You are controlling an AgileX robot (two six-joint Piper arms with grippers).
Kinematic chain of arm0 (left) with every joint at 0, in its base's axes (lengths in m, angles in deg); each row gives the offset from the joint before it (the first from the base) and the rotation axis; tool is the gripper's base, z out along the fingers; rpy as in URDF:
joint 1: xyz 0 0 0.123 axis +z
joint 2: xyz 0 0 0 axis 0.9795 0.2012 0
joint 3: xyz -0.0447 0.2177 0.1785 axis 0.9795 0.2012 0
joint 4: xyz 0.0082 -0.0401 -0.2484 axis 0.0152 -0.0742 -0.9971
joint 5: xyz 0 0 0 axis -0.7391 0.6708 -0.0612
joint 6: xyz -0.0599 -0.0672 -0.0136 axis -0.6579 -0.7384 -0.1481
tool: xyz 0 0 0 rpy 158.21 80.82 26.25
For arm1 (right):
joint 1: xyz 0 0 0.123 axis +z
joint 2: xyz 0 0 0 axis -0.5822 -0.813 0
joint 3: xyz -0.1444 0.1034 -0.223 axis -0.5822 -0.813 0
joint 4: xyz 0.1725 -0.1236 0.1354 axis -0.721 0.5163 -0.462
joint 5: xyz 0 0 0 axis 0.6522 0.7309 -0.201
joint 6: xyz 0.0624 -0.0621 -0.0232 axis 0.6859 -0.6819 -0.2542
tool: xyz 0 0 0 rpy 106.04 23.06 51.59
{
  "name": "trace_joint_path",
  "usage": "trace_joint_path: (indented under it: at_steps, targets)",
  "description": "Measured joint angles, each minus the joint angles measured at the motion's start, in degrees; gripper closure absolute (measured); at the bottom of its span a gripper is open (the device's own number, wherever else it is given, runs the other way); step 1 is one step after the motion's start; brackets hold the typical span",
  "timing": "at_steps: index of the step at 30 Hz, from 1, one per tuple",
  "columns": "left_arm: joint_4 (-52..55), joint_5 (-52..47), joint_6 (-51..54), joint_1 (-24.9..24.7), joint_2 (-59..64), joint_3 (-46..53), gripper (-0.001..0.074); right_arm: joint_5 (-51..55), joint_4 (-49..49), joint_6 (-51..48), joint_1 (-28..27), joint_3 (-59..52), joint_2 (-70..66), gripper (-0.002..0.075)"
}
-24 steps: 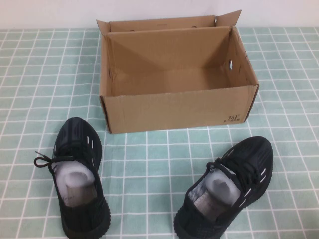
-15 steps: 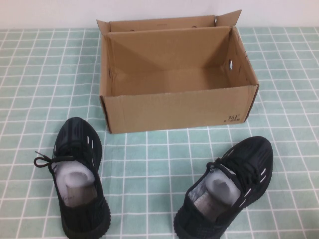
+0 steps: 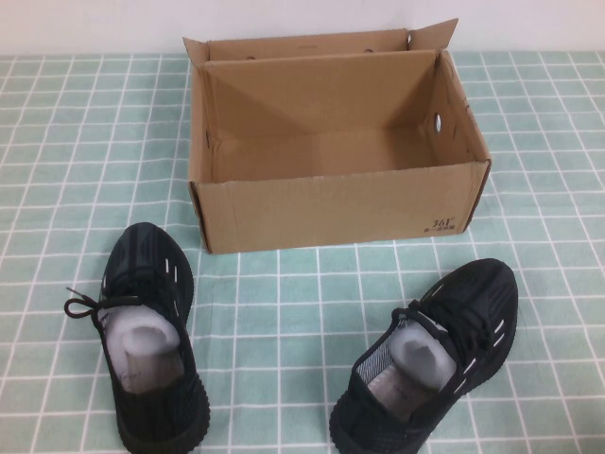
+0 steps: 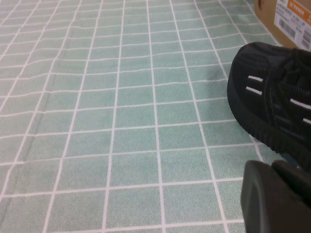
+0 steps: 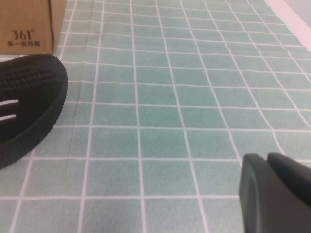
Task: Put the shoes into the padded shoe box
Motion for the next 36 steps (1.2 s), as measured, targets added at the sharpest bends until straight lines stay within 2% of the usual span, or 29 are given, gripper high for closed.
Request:
trace_joint_path:
  at_steps: [7,16,22,29,32,36]
  targets:
    - [0.0,0.0,0.0,0.0,0.0,0.0,0.0739,-0.79,-0.76,0.0,0.0,0.0,0.0,0.0734]
    - [0.0,0.0,0.0,0.0,0.0,0.0,0.0739,-4.64,-15.64,0.0,0.0,0.0,0.0,0.0734]
    - [0.0,0.0,0.0,0.0,0.0,0.0,0.0739,-15.92,-31.22,0.0,0.0,0.0,0.0,0.0734]
    - [0.0,0.0,0.0,0.0,0.0,0.0,0.0739,-27.29,-40.37,1.42,0.0,0.0,0.0,0.0734]
    - [0.0,0.0,0.0,0.0,0.0,0.0,0.0739,-26.12,-42.91,2.03,0.0,0.0,0.0,0.0734]
    - [0.0,0.0,0.0,0.0,0.0,0.0,0.0739,-15.29,-43.28,2.16,0.0,3.14,-0.97,0.0734]
